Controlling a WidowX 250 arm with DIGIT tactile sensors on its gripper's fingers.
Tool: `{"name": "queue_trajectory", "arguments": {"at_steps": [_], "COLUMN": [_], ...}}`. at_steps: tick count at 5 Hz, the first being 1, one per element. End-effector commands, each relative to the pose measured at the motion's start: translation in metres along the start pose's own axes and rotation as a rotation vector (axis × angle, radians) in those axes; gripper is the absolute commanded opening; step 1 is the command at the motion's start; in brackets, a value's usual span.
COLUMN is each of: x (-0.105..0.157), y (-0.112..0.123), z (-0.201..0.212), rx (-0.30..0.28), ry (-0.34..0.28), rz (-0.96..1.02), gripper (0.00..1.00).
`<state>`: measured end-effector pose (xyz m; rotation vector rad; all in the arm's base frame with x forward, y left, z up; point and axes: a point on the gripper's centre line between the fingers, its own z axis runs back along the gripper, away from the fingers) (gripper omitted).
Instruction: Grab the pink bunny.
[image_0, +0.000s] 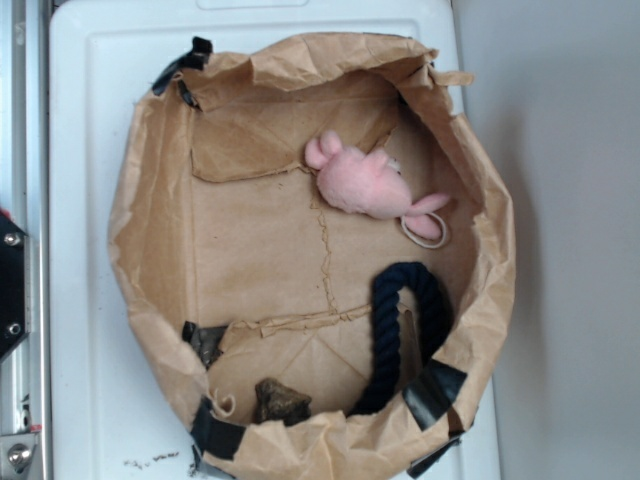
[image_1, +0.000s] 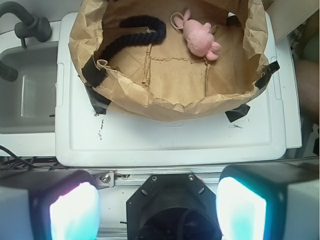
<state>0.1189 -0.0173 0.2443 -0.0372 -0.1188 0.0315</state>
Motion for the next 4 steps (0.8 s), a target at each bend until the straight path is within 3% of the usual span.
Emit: {"name": "queue_trajectory", "arguments": {"at_steps": [1, 2, 3, 4], "x": [0.000, 0.046, 0.047, 0.031], "y": [0.000, 0.014, 0.012, 0.001], "z": [0.000, -0.017, -0.022, -0.023], "rx": [0.000, 0.008, 0.017, -0.123], "ry": [0.000, -0.016, -0.037, 0.001], "rz": [0.000, -0.008, -0.050, -0.281], "gripper": [1.00, 1.00, 1.00, 1.00]}}
